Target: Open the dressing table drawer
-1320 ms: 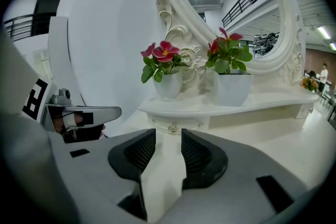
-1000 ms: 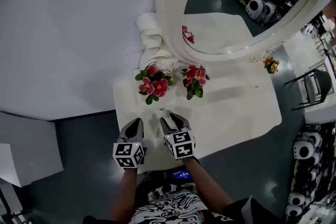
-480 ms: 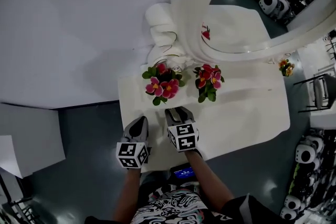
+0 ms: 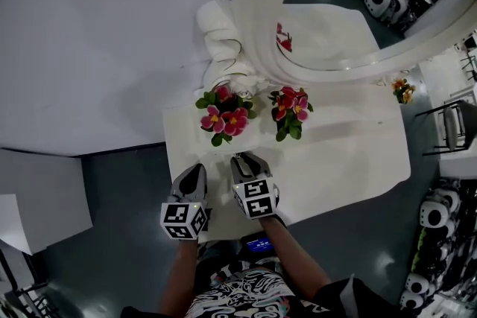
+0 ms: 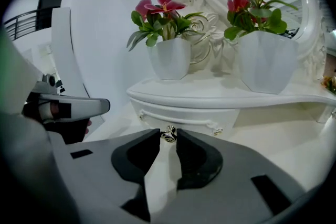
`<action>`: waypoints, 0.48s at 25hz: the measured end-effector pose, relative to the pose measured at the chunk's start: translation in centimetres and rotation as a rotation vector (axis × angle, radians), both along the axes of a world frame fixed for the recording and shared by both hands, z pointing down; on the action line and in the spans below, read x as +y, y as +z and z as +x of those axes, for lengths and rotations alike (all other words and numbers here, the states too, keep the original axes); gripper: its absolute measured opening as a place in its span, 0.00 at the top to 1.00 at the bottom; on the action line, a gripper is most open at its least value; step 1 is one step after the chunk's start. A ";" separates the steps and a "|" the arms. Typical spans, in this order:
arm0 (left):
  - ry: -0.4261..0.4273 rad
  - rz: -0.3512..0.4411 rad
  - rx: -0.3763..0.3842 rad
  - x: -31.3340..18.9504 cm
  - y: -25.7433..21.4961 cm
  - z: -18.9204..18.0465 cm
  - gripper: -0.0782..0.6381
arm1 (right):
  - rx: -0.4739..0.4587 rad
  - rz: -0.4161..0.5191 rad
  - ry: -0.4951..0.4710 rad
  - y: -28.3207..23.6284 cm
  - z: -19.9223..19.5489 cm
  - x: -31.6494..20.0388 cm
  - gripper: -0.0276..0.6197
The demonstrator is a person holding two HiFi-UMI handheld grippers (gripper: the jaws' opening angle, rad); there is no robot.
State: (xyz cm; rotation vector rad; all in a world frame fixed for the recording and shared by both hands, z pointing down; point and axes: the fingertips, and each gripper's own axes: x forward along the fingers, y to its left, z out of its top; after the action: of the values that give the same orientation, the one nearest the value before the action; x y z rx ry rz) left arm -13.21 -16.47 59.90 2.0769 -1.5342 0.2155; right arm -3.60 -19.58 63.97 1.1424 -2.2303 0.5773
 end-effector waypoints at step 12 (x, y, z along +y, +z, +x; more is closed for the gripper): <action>-0.016 0.011 0.000 1.7 -0.4 -0.6 0.89 | 0.005 -0.032 0.013 0.2 0.9 4.8 0.80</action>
State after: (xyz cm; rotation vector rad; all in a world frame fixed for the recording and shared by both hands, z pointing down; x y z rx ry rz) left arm -13.84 -14.75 59.48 2.0724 -1.5554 0.2015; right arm -2.74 -14.79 64.16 1.1416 -2.2033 0.6123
